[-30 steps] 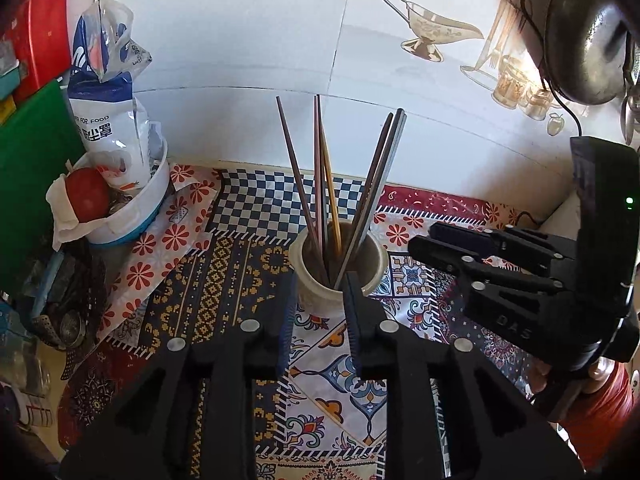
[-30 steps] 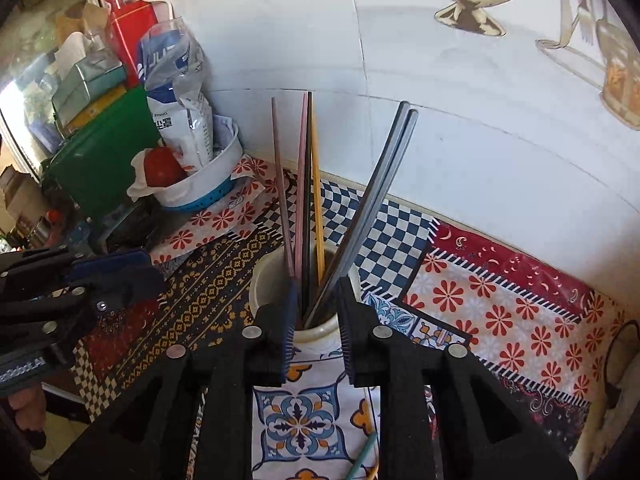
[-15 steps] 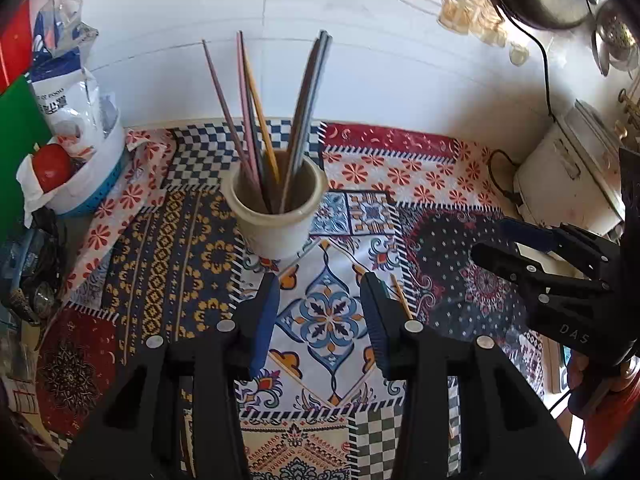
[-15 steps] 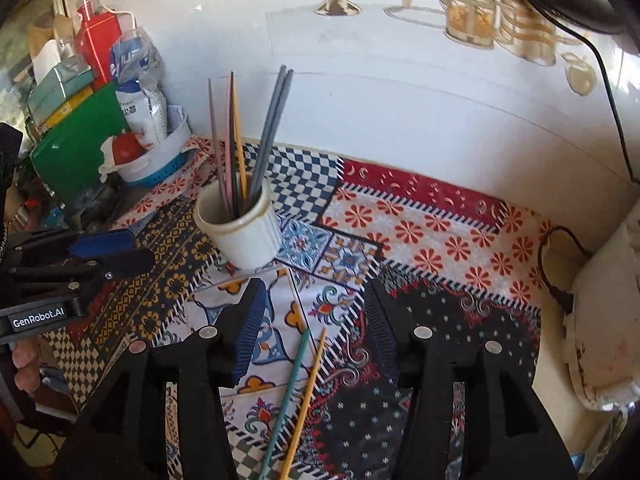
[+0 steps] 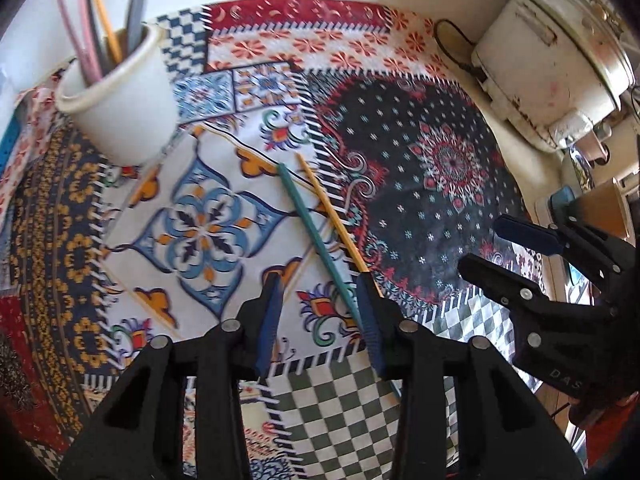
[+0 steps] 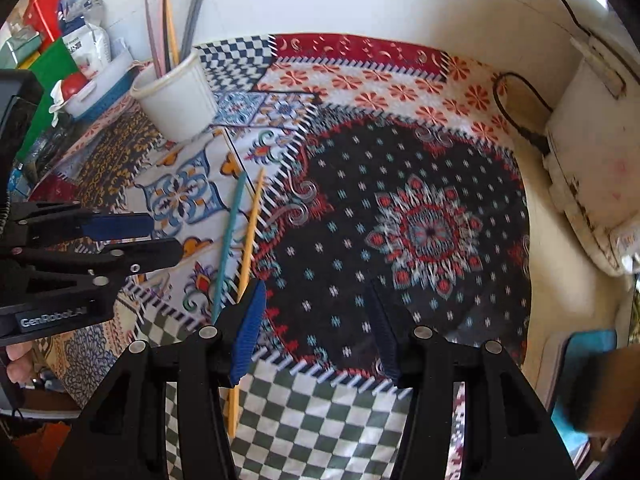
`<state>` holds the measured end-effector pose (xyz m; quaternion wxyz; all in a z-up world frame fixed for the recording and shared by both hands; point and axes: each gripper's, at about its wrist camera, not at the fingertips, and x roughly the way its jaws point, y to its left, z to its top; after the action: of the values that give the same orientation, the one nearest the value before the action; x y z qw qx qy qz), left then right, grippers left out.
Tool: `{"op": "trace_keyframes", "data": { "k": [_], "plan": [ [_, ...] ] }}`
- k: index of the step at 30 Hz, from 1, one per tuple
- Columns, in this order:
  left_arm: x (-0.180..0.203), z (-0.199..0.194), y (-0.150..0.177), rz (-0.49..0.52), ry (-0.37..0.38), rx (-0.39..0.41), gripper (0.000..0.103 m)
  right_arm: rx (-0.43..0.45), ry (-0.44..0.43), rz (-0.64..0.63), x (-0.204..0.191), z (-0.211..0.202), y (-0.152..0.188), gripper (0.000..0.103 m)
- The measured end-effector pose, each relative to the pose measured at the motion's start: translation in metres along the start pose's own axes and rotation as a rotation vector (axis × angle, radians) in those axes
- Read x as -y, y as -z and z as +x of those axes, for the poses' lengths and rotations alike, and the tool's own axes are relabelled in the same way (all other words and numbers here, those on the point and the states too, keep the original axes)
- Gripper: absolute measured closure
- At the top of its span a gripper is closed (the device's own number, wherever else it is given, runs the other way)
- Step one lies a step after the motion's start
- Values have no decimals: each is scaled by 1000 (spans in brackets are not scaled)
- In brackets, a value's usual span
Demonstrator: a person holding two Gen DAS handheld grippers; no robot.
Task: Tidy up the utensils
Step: 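Move both tools down to the loose teal and yellow sticks on the cloth, then grasp the yellow stick with the right tool while the left tool grasps the teal stick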
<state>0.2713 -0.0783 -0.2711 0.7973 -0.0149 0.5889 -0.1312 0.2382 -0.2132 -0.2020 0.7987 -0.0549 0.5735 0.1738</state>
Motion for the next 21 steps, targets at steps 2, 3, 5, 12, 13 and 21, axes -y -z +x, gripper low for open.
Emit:
{"op": "trace_keyframes", "data": {
  "k": [2,3,5,12,13,21],
  "plan": [
    [4,10,-2,8,0,-17,74,-7,6,22,5,-1,7,56],
    [5,14,-3,13,1,-22,80,-12,4,35,8,-1,10,56],
    [7,22,-4,16,-2,-29,87,-22,7,52,12,1,16,56],
    [-1,36,-3,-22,17,-35,93,-48,19,60,16,6,30,56],
    [-3,36,-2,-30,14,-33,96,-49,17,58,15,7,31,56],
    [-22,24,12,-38,-49,0,98,-74,-38,-21,-7,24,26,56]
  ]
}}
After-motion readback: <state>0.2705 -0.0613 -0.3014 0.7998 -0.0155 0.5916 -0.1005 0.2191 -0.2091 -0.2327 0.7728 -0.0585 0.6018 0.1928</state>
